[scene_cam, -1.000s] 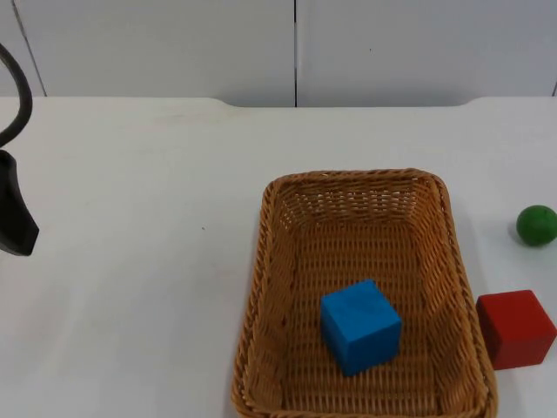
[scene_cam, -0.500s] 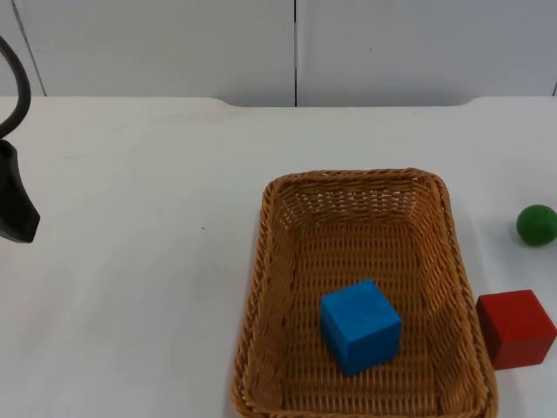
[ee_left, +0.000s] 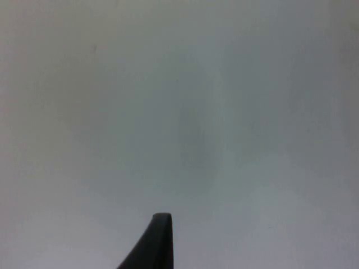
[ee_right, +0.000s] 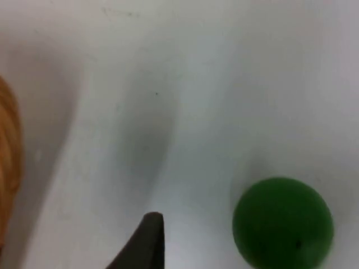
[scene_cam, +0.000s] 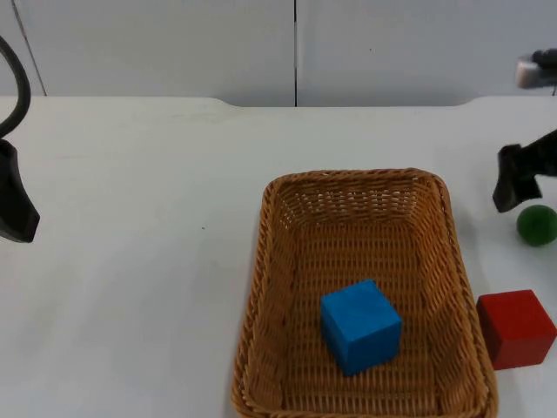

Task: Place all geometric objects except the red cube into the basket.

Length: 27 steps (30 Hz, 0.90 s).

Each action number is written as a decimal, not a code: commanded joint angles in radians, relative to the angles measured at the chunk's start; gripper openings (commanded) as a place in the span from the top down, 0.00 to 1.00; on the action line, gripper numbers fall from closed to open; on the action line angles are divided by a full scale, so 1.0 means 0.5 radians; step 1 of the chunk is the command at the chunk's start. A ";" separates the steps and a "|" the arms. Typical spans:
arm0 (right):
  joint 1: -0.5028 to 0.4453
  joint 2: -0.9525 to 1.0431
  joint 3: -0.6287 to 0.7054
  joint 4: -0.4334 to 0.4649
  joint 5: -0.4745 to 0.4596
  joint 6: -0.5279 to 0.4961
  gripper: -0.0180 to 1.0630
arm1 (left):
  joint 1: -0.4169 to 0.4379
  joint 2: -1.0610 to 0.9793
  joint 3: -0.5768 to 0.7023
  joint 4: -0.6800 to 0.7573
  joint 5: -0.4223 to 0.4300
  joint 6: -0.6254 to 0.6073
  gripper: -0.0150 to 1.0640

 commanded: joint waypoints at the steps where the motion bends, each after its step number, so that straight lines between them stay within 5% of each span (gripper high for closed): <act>1: 0.007 0.110 -0.015 -0.052 -0.139 0.013 0.06 | 0.008 -0.013 0.011 -0.006 -0.020 -0.009 0.01; 9: 0.007 0.215 -0.015 -0.056 -0.244 0.013 0.15 | 0.008 -0.013 0.011 -0.006 -0.025 -0.009 0.01; 13: 0.007 0.218 -0.015 -0.056 -0.261 0.013 0.50 | 0.008 -0.013 0.011 -0.006 -0.025 -0.009 0.01; 14: 0.007 0.218 -0.015 -0.056 -0.261 0.013 0.50 | 0.008 -0.013 0.011 -0.006 -0.025 -0.009 0.01; 18: 0.007 0.136 -0.015 -0.064 -0.178 0.000 0.99 | 0.008 -0.013 0.011 -0.006 -0.025 -0.009 0.01; 27: 0.007 -0.337 -0.015 -0.110 0.245 0.000 0.98 | 0.008 -0.013 0.011 -0.006 -0.025 -0.009 0.01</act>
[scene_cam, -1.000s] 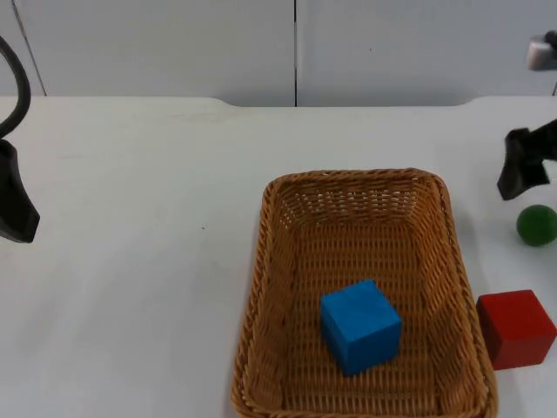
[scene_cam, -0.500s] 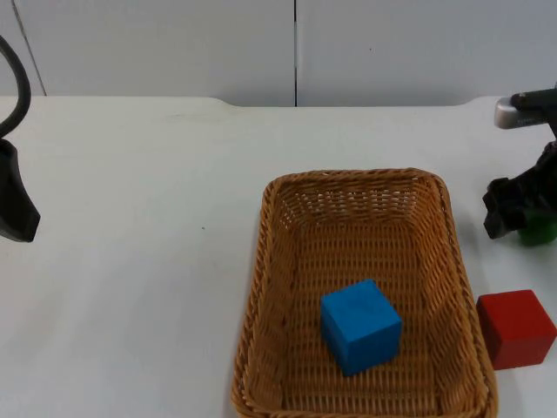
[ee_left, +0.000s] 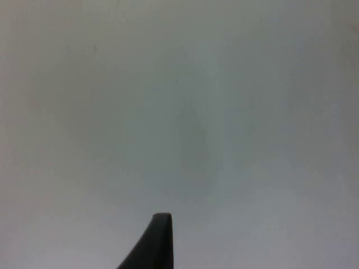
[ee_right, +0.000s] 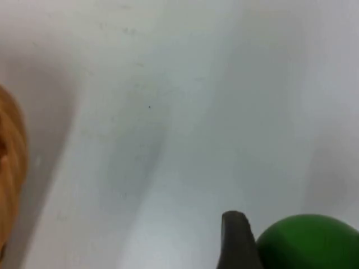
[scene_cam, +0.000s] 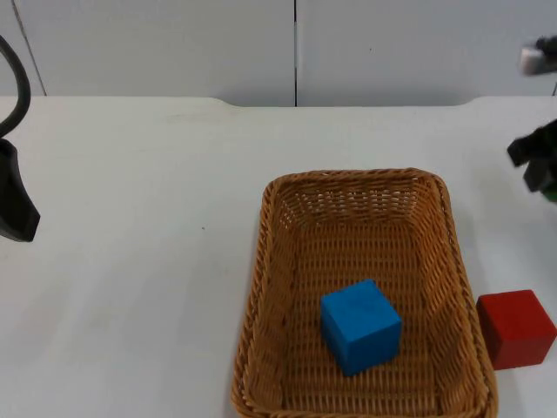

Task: Place all geometric objects except the red cube into the basket.

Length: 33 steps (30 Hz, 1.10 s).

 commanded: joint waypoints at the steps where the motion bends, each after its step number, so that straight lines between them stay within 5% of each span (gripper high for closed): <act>1: 0.007 -0.198 -0.012 -0.027 0.185 -0.016 0.98 | 0.008 -0.013 0.011 -0.006 -0.021 -0.009 0.01; 15: 0.086 -0.555 -0.038 0.112 0.416 -0.140 0.99 | 0.008 -0.013 0.011 -0.001 -0.020 -0.009 0.01; 24: 0.633 -0.241 -0.327 0.206 0.459 -0.158 0.99 | 0.008 -0.013 0.011 0.002 -0.022 -0.009 0.01; 33: 0.861 0.125 -0.492 0.202 0.296 -0.154 0.99 | 0.008 -0.013 0.011 0.002 -0.022 -0.009 0.01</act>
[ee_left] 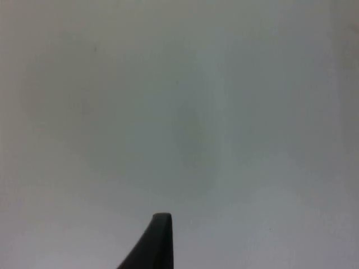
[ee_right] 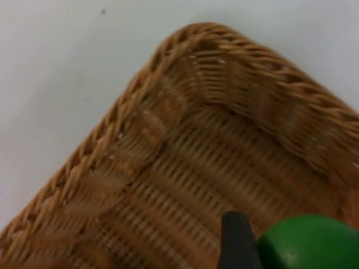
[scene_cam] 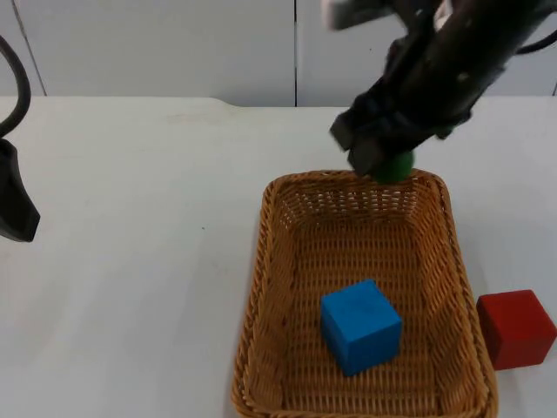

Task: Place all geometric objects except the red cube into the basket.

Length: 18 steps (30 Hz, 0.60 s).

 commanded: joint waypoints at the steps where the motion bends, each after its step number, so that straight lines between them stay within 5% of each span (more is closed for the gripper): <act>1: 0.026 0.073 -0.024 -0.008 -0.091 -0.012 0.99 | 0.008 -0.013 0.011 0.002 -0.022 -0.009 0.01; 10: 0.026 0.271 -0.024 -0.011 -0.237 0.002 0.89 | 0.008 -0.013 0.011 0.006 -0.029 -0.009 0.01; 18: 0.026 0.394 -0.024 -0.011 -0.252 0.020 0.46 | 0.008 -0.013 0.011 0.006 -0.029 -0.009 0.01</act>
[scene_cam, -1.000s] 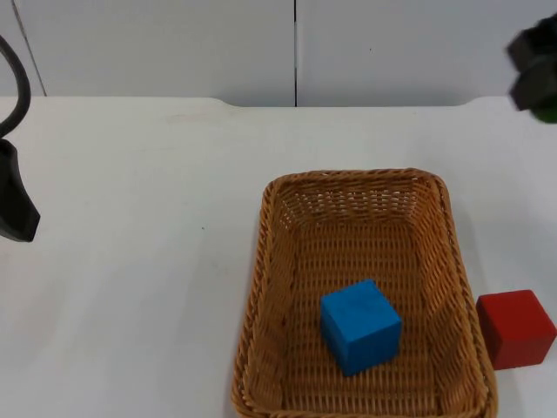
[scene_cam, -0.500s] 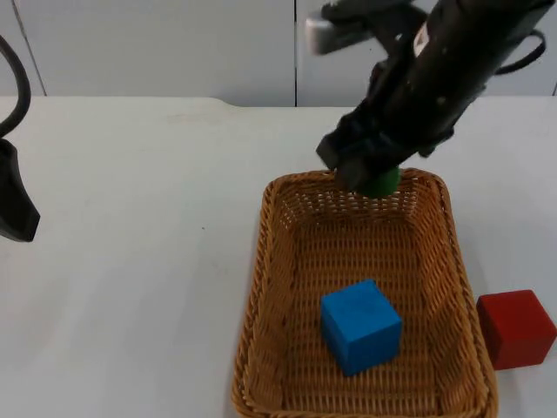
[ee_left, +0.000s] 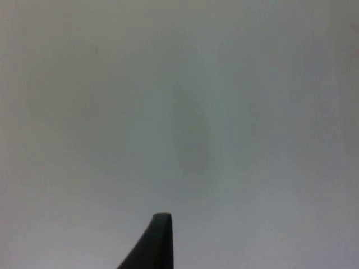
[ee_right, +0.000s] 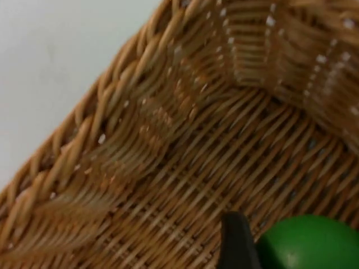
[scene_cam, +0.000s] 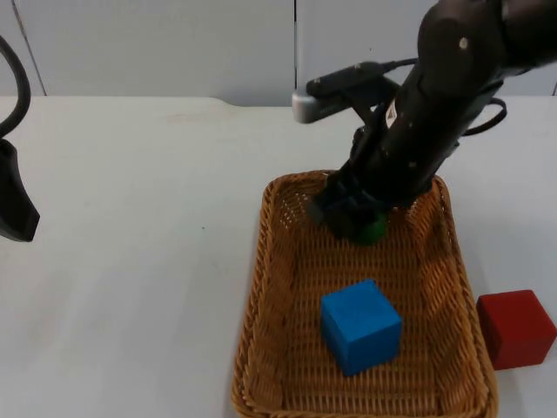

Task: Place all geometric objects except the red cube into the basket.

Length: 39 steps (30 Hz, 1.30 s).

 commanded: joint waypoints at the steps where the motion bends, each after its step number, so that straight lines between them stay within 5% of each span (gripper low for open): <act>1: 0.012 0.010 -0.012 -0.004 -0.026 0.008 0.42 | 0.008 -0.013 0.011 -0.001 -0.025 -0.009 0.01; 13: 0.012 -0.195 -0.012 -0.004 0.025 0.008 0.36 | 0.008 -0.013 0.011 -0.001 -0.033 -0.009 0.01; 29: 0.012 -1.317 -0.007 -0.004 0.353 0.008 0.36 | 0.008 -0.038 0.002 -0.018 -0.050 -0.009 0.01; 39: 0.012 -1.974 0.454 -0.008 0.195 0.008 0.36 | 0.008 -0.712 -0.027 -0.035 0.084 0.068 0.01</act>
